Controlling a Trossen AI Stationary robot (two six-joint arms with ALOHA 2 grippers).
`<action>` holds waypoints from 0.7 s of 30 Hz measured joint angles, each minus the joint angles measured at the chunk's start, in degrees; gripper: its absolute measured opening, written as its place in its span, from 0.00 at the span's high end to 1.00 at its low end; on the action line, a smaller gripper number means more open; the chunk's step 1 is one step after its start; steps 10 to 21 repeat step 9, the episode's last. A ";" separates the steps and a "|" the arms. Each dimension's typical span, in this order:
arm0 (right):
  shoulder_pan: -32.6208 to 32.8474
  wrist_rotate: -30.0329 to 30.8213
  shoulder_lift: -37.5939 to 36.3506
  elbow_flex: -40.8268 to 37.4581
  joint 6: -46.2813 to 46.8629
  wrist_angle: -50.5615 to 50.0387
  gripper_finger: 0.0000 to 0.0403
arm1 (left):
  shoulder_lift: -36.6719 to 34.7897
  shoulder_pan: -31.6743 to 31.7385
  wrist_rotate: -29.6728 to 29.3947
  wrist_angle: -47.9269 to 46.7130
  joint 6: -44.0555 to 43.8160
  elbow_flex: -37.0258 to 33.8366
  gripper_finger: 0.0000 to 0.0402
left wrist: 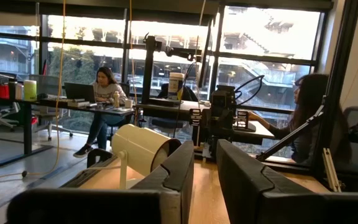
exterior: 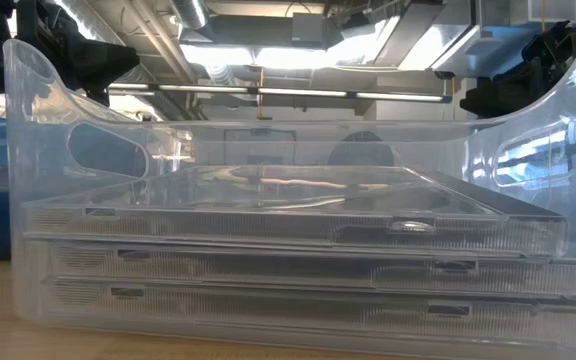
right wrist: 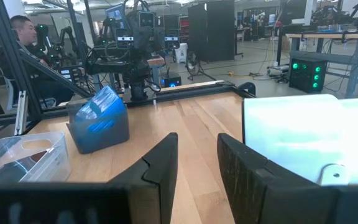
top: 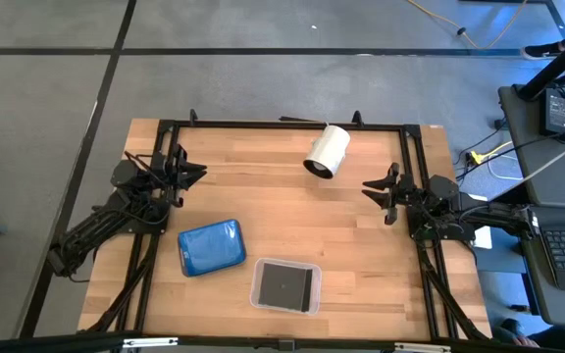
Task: Pick & place jewel cases by type
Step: Return to home position
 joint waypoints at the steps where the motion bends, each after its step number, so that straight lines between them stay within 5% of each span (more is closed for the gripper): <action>1: 0.00 0.00 0.00 -0.02 0.00 -0.01 0.71 | 0.00 -0.02 0.00 0.00 0.01 0.00 0.84; 21: 0.00 -0.02 0.00 -0.02 -0.02 -0.01 0.71 | 0.00 0.00 0.00 -0.01 0.01 0.00 0.83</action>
